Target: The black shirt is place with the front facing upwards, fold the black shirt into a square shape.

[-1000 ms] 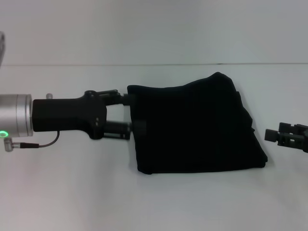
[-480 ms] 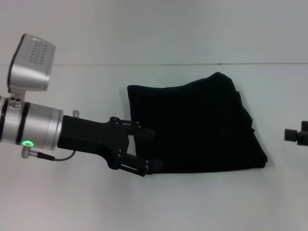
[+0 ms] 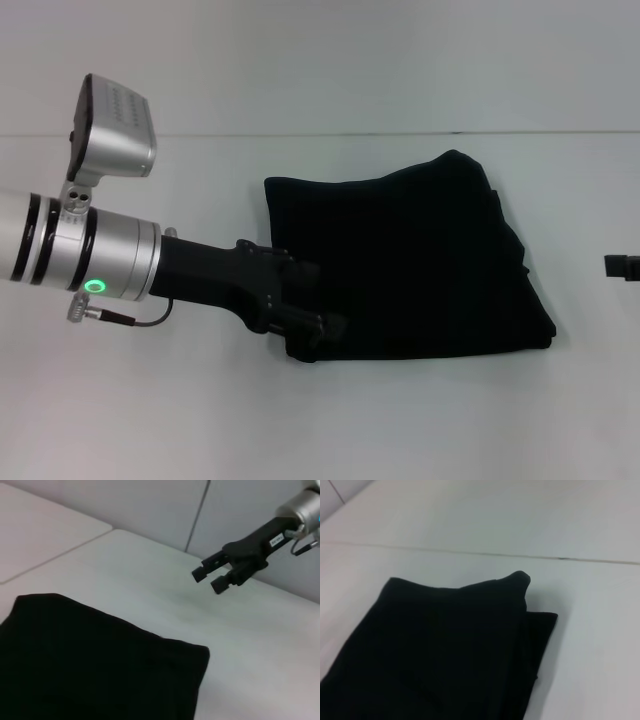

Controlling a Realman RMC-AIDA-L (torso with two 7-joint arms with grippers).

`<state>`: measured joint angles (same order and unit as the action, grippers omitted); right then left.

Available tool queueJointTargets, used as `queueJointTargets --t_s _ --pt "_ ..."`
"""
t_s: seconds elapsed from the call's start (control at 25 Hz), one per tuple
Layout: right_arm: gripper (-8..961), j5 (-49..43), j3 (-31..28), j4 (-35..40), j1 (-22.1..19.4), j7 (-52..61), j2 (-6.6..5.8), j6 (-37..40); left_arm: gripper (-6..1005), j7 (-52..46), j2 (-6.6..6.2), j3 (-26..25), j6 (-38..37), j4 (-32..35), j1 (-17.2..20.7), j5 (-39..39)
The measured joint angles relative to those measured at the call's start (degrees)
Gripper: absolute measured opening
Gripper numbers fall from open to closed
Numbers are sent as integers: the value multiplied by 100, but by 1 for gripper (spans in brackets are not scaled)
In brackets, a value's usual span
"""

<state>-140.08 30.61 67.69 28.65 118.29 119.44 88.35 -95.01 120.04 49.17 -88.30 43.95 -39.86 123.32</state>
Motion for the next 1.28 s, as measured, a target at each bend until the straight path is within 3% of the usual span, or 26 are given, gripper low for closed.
queueJointTargets --t_s 0.32,1.28 --pt "911 -92 271 -97 68 -30 3 -131 890 -114 -14 -30 20 18 23 -40" --pt "913 -72 278 -187 78 -88 23 -124 891 -128 -44 -101 -30 36 22 -63"
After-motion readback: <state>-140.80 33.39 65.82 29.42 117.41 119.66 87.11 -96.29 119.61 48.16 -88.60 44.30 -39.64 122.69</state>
